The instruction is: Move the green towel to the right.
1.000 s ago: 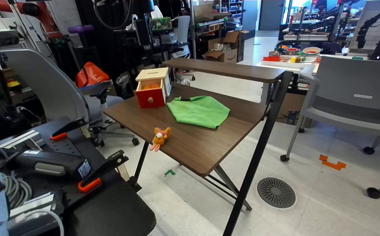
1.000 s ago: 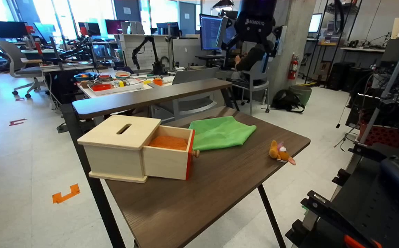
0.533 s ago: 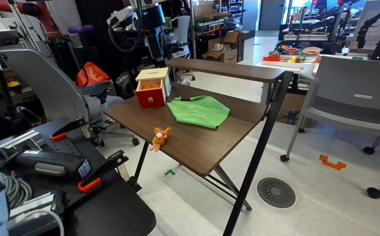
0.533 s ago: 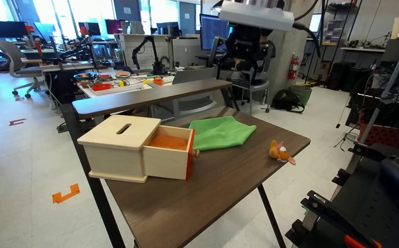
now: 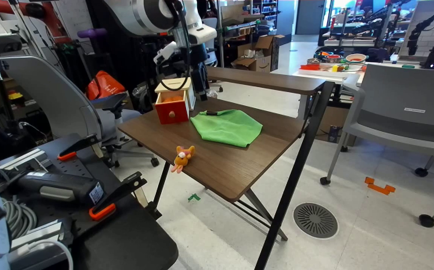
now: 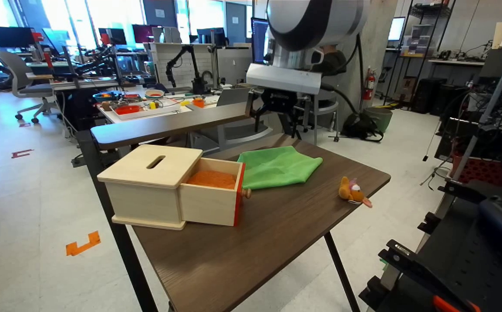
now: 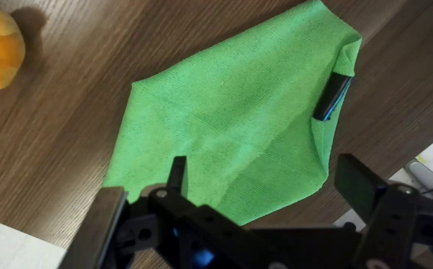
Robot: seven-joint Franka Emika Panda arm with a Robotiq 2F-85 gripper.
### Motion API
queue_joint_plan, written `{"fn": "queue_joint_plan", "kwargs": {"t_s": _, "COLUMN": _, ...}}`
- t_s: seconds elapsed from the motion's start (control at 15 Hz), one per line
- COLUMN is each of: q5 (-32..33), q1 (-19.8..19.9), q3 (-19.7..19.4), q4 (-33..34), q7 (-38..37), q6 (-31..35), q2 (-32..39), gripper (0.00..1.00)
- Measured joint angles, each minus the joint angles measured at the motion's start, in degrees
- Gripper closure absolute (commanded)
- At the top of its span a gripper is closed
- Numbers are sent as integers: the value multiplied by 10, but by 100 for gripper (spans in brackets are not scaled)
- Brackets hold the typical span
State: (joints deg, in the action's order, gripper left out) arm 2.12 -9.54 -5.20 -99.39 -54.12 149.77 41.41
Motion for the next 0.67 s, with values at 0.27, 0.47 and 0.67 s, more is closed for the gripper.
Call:
{"fn": "queue_joint_plan", "kwargs": {"t_s": 0.27, "q5": -5, "q1": 2, "q3": -7, "q4": 104, "q7": 0, "q6": -7, "q2": 95, "gripper": 0}}
{"fn": "queue_joint_plan", "kwargs": {"t_s": 0.47, "q5": -14, "q1": 4, "q3": -11, "q4": 173, "q7": 1, "q6": -29, "q2": 154, "gripper": 0}}
{"fn": "queue_joint_plan", "kwargs": {"t_s": 0.67, "q5": -16, "q1": 8, "q3": -14, "q4": 227, "q7": 1, "q6": -55, "q2": 198, "gripper": 0}}
